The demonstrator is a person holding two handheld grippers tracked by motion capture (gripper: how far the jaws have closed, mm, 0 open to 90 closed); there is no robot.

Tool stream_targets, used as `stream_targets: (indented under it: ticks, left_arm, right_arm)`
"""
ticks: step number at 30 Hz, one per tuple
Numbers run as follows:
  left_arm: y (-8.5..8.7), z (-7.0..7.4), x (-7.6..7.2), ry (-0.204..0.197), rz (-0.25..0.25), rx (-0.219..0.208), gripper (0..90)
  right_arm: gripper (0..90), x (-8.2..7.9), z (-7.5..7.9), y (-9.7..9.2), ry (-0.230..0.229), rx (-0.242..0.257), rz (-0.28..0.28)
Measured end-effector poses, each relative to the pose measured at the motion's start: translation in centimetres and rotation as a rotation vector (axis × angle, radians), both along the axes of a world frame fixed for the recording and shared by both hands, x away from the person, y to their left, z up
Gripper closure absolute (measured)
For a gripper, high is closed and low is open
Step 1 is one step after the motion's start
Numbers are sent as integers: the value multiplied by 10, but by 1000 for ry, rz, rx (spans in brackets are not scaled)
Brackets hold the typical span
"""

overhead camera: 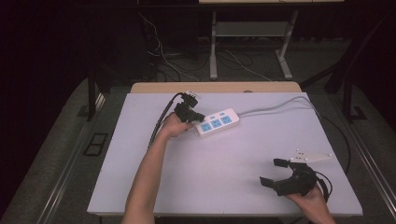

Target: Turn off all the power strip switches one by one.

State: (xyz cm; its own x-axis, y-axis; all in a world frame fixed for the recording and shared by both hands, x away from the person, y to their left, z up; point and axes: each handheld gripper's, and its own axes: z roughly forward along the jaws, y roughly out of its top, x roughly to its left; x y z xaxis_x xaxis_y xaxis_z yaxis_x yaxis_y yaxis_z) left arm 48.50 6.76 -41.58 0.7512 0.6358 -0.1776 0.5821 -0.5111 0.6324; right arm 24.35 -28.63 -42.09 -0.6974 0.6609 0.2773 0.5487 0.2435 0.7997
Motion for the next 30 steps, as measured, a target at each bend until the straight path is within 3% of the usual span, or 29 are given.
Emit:
stream_targets:
  ticks: [4,8,18,30]
  left_arm:
    - [2,-1,2,18,7,-18,893]
    - [-1,-1,0,8,9,3,894]
    - [-1,0,0,15,19,2,893]
    - [-3,0,-4,-22,25,18,894]
  right_arm:
    - [18,0,0,0,-1,0,1]
    - [18,0,0,0,-2,0,2]
    - [18,0,0,0,-1,0,1]
    - [18,0,1,-1,-6,2,-7]
